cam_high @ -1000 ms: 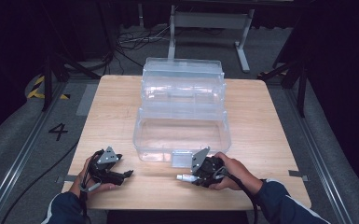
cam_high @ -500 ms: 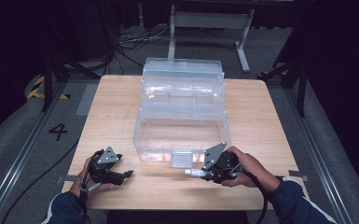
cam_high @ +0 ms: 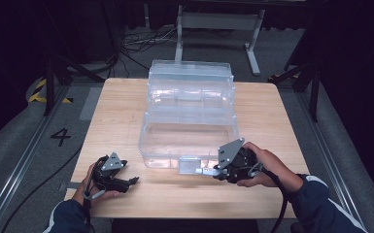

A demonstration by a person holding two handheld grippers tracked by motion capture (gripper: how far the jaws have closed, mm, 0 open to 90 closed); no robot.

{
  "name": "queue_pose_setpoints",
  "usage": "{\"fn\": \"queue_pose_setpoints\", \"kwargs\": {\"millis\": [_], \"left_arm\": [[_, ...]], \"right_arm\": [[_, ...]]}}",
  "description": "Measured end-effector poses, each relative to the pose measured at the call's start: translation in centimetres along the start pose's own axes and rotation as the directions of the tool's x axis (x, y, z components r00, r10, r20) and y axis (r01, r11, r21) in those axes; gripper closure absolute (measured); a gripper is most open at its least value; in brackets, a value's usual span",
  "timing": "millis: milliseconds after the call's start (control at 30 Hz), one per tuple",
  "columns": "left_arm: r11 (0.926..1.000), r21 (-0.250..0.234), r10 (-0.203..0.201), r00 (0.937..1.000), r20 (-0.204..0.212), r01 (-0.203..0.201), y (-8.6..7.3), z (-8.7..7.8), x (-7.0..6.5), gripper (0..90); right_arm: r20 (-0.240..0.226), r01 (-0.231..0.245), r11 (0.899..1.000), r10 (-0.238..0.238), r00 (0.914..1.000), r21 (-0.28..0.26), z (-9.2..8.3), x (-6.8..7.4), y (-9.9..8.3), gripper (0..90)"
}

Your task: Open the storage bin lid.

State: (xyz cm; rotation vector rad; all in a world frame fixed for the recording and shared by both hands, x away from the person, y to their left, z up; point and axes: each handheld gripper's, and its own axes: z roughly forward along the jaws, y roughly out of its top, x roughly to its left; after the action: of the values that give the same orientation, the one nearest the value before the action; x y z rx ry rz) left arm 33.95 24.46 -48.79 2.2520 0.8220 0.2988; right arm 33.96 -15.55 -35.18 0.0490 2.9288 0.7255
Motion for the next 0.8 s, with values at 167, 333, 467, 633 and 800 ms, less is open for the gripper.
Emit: {"fn": "queue_pose_setpoints", "kwargs": {"millis": [167,333,467,633,800], "left_arm": [[1.0000,-0.001,-0.001,1.0000,0.001,0.001,0.0,0.0,0.0,21.8],[1.0000,0.000,0.000,1.0000,0.001,0.000,0.0,0.0,0.0,21.8],[1.0000,0.000,-0.001,1.0000,0.001,0.001,0.0,0.0,0.0,21.8],[1.0000,0.000,0.000,1.0000,0.001,0.000,0.0,0.0,0.0,21.8],[1.0000,0.000,-0.001,1.0000,0.000,0.001,0.0,0.0,0.0,21.8]], "right_arm": [[0.018,0.001,1.000,-0.001,0.9998,-0.021,-1.1,-0.8,0.5,70.8],[0.045,0.010,0.999,-0.008,0.9990,-0.037,-2.6,-1.9,1.1,70.8],[0.074,-0.001,0.999,0.004,0.9972,-0.038,-3.4,-2.7,1.6,70.8],[0.094,-0.001,0.999,0.004,0.9956,-0.040,-3.8,-4.1,2.3,70.8],[0.101,0.008,0.999,-0.004,0.9948,-0.036,-3.7,-5.2,3.1,70.8]]}}
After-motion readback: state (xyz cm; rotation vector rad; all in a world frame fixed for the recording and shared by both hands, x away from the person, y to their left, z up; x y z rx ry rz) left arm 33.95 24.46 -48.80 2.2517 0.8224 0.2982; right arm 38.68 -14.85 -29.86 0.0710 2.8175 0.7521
